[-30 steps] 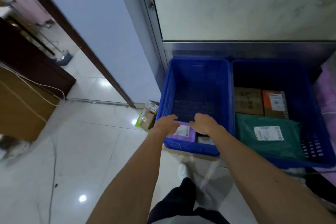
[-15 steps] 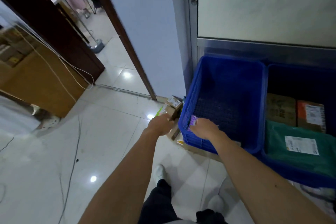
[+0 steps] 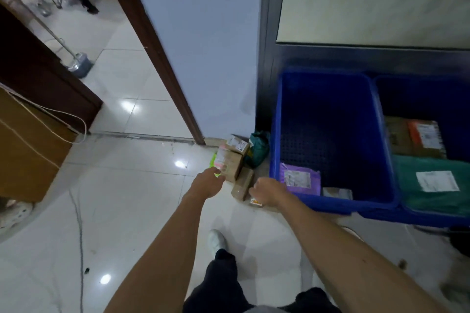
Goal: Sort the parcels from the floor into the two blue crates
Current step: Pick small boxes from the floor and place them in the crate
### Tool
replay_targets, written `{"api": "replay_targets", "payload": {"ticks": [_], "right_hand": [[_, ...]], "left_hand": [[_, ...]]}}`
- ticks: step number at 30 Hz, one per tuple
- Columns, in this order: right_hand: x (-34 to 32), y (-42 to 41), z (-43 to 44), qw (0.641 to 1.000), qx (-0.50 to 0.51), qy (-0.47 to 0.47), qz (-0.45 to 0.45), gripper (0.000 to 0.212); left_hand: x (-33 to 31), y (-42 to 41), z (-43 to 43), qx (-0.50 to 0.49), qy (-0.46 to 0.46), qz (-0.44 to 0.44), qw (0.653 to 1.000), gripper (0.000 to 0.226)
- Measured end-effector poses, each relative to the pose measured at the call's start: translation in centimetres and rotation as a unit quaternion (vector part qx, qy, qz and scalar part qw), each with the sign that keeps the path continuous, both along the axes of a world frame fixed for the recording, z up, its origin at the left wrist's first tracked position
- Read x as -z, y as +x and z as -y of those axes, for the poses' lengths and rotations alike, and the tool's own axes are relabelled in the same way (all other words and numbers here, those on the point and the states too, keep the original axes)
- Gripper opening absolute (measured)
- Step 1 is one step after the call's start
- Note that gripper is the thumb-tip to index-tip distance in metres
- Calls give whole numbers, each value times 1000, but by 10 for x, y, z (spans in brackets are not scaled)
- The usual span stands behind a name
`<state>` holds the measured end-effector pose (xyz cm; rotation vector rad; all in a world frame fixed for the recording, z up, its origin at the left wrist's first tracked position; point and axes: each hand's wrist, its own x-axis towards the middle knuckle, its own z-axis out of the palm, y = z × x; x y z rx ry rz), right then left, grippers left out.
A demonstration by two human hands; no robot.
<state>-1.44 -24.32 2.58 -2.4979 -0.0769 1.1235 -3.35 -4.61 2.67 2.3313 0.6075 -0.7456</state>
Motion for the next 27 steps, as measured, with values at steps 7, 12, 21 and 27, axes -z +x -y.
{"api": "replay_targets", "payload": {"ticks": [7, 12, 21, 27], "right_hand": [[56, 12, -49, 998, 55, -21, -32, 43], [112, 21, -57, 998, 47, -30, -38, 45], [236, 33, -54, 994, 60, -42, -86, 62], [349, 34, -54, 992, 81, -63, -79, 69]], "left_hand": [[54, 34, -44, 46, -39, -42, 997, 41], [102, 41, -43, 46, -59, -67, 995, 39], [238, 34, -23, -13, -88, -86, 992, 38], [344, 31, -5, -42, -93, -87, 991, 37]]}}
